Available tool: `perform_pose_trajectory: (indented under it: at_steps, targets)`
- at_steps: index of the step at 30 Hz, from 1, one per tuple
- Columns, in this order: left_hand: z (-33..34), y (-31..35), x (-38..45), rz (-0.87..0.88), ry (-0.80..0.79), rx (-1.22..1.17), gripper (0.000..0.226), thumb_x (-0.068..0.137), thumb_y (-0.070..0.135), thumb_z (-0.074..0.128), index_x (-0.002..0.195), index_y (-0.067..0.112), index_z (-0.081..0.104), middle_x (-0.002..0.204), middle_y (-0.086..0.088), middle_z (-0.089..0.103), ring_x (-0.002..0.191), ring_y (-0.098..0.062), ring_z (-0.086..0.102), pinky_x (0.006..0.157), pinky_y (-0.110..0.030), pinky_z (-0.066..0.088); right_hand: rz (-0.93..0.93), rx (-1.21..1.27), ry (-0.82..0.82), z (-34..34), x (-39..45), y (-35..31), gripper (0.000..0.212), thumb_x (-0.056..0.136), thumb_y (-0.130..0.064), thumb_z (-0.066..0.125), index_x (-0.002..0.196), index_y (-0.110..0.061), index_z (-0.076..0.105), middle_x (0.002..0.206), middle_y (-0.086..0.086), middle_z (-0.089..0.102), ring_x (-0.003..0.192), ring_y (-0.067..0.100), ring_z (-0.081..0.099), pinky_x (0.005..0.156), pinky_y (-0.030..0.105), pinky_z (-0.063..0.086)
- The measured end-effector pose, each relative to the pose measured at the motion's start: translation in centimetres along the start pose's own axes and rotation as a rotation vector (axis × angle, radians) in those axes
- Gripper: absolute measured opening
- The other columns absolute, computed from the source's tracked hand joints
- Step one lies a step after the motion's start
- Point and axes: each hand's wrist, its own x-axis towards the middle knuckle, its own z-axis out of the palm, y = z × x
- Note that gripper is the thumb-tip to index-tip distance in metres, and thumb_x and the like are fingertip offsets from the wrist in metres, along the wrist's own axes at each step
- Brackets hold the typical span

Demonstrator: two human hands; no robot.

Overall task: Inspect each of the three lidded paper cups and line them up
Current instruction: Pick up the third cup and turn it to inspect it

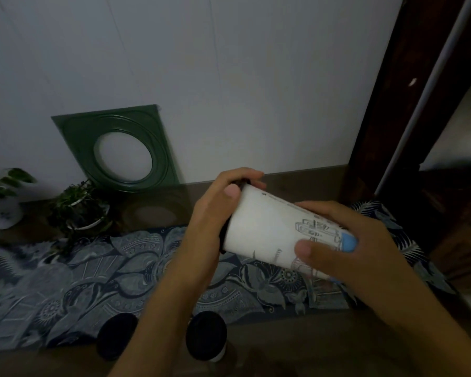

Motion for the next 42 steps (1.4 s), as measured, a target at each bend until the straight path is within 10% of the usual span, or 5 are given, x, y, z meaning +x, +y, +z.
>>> perform_pose_trajectory:
  at_steps: [8,13,26,33,42]
  targets:
    - [-0.1,-0.2,0.3,-0.104,0.150,-0.079,0.030,0.085,0.040,0.051,0.091,0.022,0.075,0.098,-0.013,0.071,0.090,-0.025,0.066,0.078,-0.043,0.054,-0.342,-0.580,0.026,0.2,0.2,0.9,0.078,0.066,-0.061,0.067,0.135,-0.035,0.041,0.125,-0.013,0.048,0.107,-0.002,0.051,0.087,0.005,0.046]
    - [-0.2,-0.6,0.3,-0.197,0.146,-0.127,0.030,0.091,0.037,0.051,0.081,0.028,0.078,0.092,0.002,0.075,0.087,-0.018,0.068,0.079,-0.042,0.055,-0.412,-0.818,0.018,0.2,0.3,1.0,0.077,0.075,-0.068,0.054,0.138,-0.026,0.041,0.129,-0.001,0.049,0.106,0.006,0.051,0.077,0.015,0.052]
    - [0.0,-0.2,0.0,-0.031,0.060,-0.066,0.044,0.084,0.047,0.048,0.109,0.015,0.065,0.107,-0.019,0.067,0.091,-0.030,0.065,0.073,-0.048,0.054,-0.064,-0.112,0.075,0.5,0.3,0.2,0.058,0.061,-0.058,0.076,0.112,-0.048,0.052,0.110,-0.028,0.058,0.098,-0.006,0.062,0.058,0.011,0.054]
    - [1.8,-0.3,-0.5,-0.340,0.189,-0.425,0.034,0.089,0.046,0.049,0.099,0.022,0.069,0.100,-0.008,0.074,0.090,-0.030,0.066,0.066,-0.037,0.047,-0.193,0.146,0.332,0.4,1.6,-1.1,0.060,0.062,-0.043,0.081,0.116,-0.044,0.053,0.104,-0.019,0.064,0.099,0.001,0.066,0.064,0.014,0.056]
    - [3.0,-0.6,-1.1,-0.817,-0.050,-1.009,0.054,0.087,0.052,0.054,0.118,0.010,0.070,0.116,-0.023,0.066,0.093,-0.039,0.065,0.073,-0.047,0.059,-0.320,0.485,0.181,0.8,4.8,-3.2,0.084,0.063,-0.048,0.081,0.131,-0.015,0.045,0.102,0.007,0.072,0.094,0.032,0.071,0.078,0.041,0.058]
